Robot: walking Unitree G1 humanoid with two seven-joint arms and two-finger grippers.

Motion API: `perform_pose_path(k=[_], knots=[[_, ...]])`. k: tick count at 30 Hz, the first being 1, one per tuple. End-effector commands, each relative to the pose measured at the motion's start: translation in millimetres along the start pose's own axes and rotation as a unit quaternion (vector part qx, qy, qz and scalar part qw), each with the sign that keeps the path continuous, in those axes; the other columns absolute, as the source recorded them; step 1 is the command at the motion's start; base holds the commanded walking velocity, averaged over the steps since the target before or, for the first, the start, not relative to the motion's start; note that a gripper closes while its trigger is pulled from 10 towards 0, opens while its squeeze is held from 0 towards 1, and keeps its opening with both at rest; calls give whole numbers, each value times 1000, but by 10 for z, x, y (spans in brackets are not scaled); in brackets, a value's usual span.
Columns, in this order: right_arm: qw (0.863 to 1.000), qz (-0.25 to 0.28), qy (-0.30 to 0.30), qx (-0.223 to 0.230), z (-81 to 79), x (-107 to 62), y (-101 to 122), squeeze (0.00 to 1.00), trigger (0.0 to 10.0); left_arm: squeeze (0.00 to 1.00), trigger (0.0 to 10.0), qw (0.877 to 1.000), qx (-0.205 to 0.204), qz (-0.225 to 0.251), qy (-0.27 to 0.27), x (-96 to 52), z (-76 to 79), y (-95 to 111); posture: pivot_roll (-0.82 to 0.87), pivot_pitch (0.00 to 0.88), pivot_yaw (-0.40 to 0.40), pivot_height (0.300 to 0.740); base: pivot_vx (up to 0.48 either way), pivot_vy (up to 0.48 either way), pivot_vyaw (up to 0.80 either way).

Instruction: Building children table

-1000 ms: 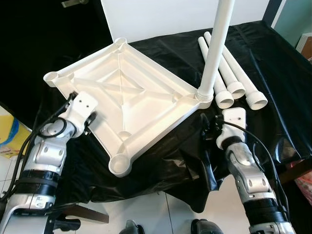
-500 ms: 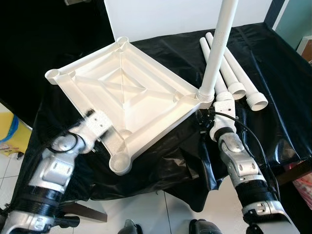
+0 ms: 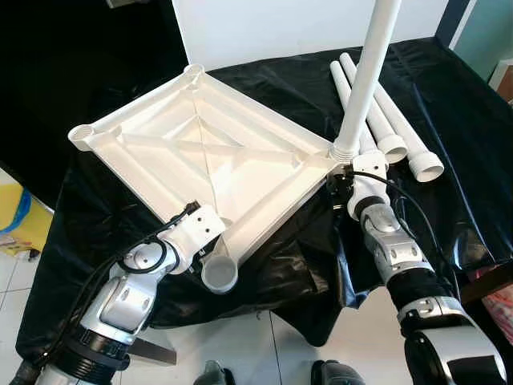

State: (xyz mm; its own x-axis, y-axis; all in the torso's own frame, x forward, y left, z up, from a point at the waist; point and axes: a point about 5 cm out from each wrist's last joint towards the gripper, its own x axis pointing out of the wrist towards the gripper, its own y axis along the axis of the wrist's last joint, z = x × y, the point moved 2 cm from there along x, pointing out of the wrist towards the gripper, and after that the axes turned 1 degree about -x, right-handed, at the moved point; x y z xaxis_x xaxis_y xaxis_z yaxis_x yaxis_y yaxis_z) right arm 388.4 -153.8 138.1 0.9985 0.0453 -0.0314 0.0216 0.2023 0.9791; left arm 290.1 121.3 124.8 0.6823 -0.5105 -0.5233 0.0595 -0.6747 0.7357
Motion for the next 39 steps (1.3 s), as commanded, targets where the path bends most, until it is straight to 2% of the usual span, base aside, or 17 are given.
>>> perform_pose_path(k=[1, 8, 11, 13, 15, 16, 19, 21, 22, 23, 28, 30, 31, 32, 33, 34, 39], knots=[[999, 9, 32, 0, -158, 39, 46, 0, 10000, 0, 10000, 995, 5, 27, -92, 121, 385, 162, -60, 112, 39, 740, 0, 0, 0], [999, 10, 31, -3, -122, 62, 19, 0, 10000, 0, 10000, 994, -5, 61, -94, 186, 442, 402, -60, 111, 46, 740, 0, 0, 0], [999, 16, 30, -4, -105, 50, 20, 0, 10000, 0, 10000, 994, -6, 67, -84, 159, 389, 422, -61, 112, 52, 740, 0, 0, 0], [999, 20, 25, -5, -87, 39, 18, 0, 10000, 0, 10000, 995, -6, 69, -75, 135, 334, 417, -61, 114, 53, 740, 0, 0, 0], [999, 26, 18, -9, -48, 6, 5, 0, 10000, 0, 10000, 996, -12, 74, -53, 76, 187, 397, -59, 116, 54, 740, 0, 0, 0], [999, 26, 18, -9, -48, 6, 5, 0, 10000, 0, 10000, 996, -12, 74, -53, 76, 187, 397, -59, 116, 54, 740, 0, 0, 0], [998, 58, 1, -16, 39, -101, 33, 0, 10000, 0, 10000, 997, -17, 77, 4, -58, -147, 313, -58, 120, 53, 740, 0, 0, 0], [998, 58, 1, -16, 39, -101, 33, 0, 10000, 0, 10000, 997, -17, 77, 4, -58, -147, 313, -58, 120, 53, 740, 0, 0, 0], [996, 85, -14, -12, 105, -201, 74, 0, 10000, 0, 10000, 994, -17, 98, 33, -167, -320, 305, -61, 122, 51, 740, 0, 0, 0], [995, 98, -20, -8, 132, -256, 95, 0, 10000, 0, 10000, 992, -15, 116, 44, -224, -388, 327, -62, 123, 50, 740, 0, 0, 0], [993, 119, -23, 0, 158, -354, 126, 0, 10000, 0, 10000, 987, -9, 148, 67, -313, -492, 385, -62, 123, 48, 740, 0, 0, 0], [989, 146, -16, 9, 163, -511, 177, 0, 10000, 0, 10000, 978, -20, 192, 83, -406, -588, 453, -77, 125, 49, 740, 0, 0, 0], [989, 146, -16, 9, 163, -511, 177, 0, 10000, 0, 10000, 978, -20, 192, 83, -406, -588, 453, -77, 125, 49, 740, 0, 0, 0], [987, 159, -5, 13, 146, -606, 205, 0, 10000, 0, 10000, 974, -16, 210, 85, -452, -605, 472, -82, 125, 48, 740, 0, 0, 0], [987, 159, -5, 13, 146, -606, 205, 0, 10000, 0, 10000, 974, -16, 210, 85, -452, -605, 472, -82, 125, 48, 740, 0, 0, 0], [985, 171, 7, 16, 123, -694, 233, 0, 10000, 0, 10000, 971, -8, 222, 86, -489, -606, 474, -86, 127, 49, 740, 0, 0, 0], [982, 184, 26, 22, 87, -804, 267, 0, 10000, 0, 10000, 967, 9, 239, 83, -543, -584, 475, -89, 129, 51, 740, 0, 0, 0]])
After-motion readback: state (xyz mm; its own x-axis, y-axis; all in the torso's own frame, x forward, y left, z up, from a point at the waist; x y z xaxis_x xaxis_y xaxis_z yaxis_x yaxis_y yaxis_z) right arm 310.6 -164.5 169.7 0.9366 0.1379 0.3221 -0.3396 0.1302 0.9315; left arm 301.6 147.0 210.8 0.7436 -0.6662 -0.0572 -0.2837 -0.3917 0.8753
